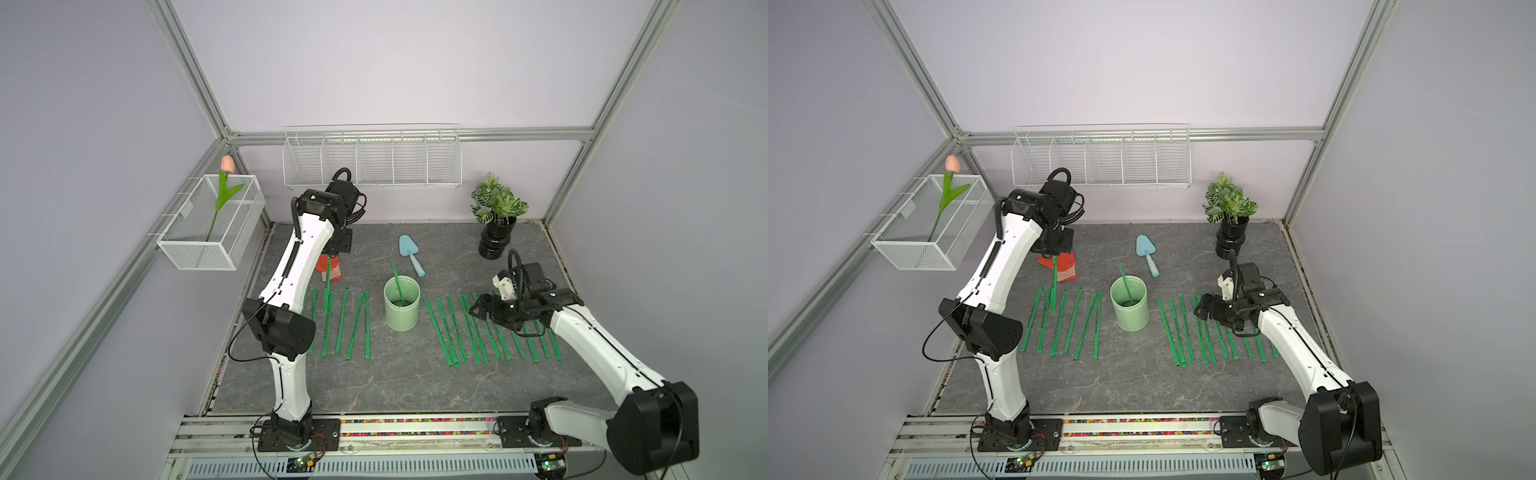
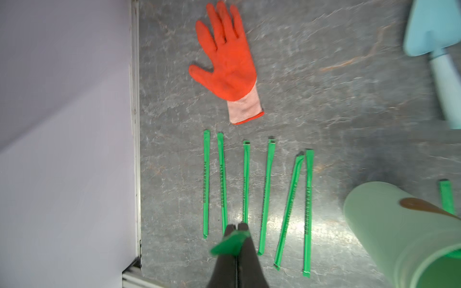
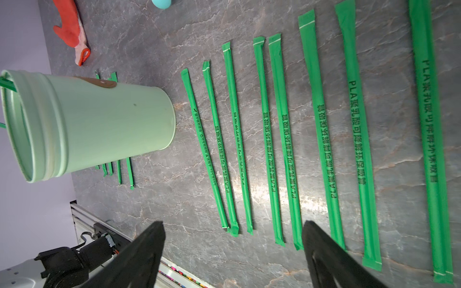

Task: Take the straws out of the storage container
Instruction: Place the straw at the center of the board.

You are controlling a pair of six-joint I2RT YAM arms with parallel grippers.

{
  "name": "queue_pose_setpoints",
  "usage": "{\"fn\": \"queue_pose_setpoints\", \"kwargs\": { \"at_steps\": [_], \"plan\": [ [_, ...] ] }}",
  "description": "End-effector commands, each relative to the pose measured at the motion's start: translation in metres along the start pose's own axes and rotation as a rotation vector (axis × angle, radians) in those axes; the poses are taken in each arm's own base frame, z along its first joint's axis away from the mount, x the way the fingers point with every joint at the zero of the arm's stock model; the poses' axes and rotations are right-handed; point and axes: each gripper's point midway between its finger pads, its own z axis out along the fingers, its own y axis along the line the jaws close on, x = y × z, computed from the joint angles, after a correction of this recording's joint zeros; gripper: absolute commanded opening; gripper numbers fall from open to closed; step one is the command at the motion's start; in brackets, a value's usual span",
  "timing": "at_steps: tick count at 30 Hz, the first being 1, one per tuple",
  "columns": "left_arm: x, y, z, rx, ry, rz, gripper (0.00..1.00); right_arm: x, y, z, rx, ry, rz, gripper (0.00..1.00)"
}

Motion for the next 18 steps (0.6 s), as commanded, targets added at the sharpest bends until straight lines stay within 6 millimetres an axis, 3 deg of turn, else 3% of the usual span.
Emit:
{"fn": "queue_pose_setpoints", "kwargs": {
  "at_steps": [1,5,9,12,18],
  "plan": [
    [0.021,0.024,0.034,-0.107,0.162,-0.027,0.04,-0.001,-0.005,-0.004,0.04,0.0,-0.021,0.89],
    [0.031,0.037,0.074,-0.166,0.29,-0.034,0.04,-0.005,-0.006,-0.004,0.054,-0.005,-0.031,0.89],
    [0.04,0.047,0.1,-0.232,0.371,-0.018,0.04,-0.006,-0.009,0.003,0.063,0.008,-0.035,0.89],
    [0.045,0.053,0.113,-0.267,0.418,-0.012,0.04,-0.007,-0.012,0.012,0.066,0.031,-0.033,0.89],
    [0.05,0.058,0.121,-0.276,0.446,-0.002,0.05,-0.01,-0.014,0.028,0.059,0.064,-0.027,0.89]
  ]
}}
